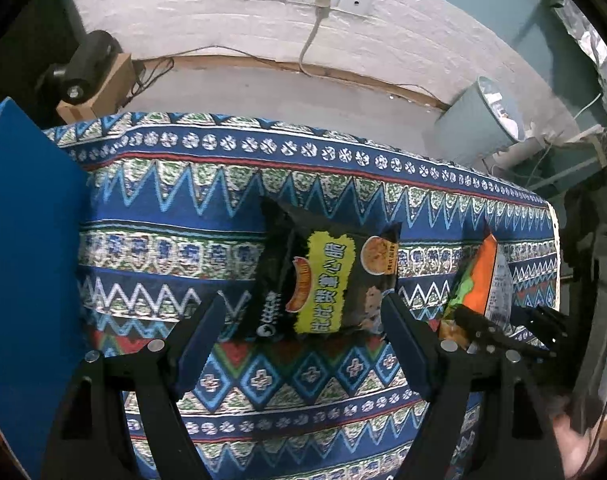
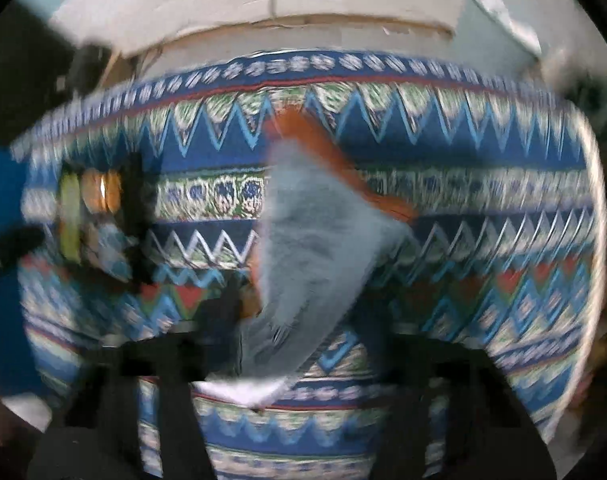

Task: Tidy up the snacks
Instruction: 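Grasp the black-and-yellow bag with the left tool while the right tool grasps the white-and-orange bag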

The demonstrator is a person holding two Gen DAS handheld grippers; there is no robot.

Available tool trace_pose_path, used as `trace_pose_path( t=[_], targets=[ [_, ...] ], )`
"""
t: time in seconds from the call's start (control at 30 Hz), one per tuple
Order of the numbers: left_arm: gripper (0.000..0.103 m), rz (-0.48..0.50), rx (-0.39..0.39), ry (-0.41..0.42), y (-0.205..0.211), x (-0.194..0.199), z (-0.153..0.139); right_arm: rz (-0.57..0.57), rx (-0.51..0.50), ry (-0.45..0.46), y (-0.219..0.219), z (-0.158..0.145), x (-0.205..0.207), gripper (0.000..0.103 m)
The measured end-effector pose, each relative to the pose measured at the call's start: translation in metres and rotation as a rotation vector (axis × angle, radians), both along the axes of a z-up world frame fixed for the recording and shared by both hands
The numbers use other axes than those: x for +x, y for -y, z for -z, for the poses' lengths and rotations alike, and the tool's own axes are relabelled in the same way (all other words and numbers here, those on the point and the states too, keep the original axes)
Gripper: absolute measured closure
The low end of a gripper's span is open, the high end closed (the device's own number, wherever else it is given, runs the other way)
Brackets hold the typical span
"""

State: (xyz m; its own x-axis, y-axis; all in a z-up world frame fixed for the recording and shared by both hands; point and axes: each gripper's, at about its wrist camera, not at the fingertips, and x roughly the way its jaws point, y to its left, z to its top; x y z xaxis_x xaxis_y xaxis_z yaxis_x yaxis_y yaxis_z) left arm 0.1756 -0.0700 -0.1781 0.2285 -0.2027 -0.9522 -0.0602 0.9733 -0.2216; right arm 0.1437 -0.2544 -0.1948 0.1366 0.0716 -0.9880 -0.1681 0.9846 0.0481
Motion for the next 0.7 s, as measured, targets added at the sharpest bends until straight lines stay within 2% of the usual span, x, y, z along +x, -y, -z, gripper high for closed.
trace_pose_path(
  t=[0.1,0.2,0.47,0.7],
  targets=[
    [0.017,-0.008,-0.013,-0.014,0.005,0.002,0.004,-0.059,-0.06,0.027,-0.004,-0.003,-0.003,0.061],
    [0.017,-0.022,-0.035,-0.013,0.01,0.003,0.006,-0.071,-0.093,0.049,-0.001,-0.006,-0.003,0.062],
    [0.014,0.013,-0.03,-0.014,0.03,0.007,0.013,-0.061,-0.058,0.04,0.022,-0.003,0.0,0.059],
    [0.007,0.008,0.02,-0.021,0.038,0.013,0.026,-0.061,-0.064,0.025,0.013,0.008,0.003,0.053]
  ],
)
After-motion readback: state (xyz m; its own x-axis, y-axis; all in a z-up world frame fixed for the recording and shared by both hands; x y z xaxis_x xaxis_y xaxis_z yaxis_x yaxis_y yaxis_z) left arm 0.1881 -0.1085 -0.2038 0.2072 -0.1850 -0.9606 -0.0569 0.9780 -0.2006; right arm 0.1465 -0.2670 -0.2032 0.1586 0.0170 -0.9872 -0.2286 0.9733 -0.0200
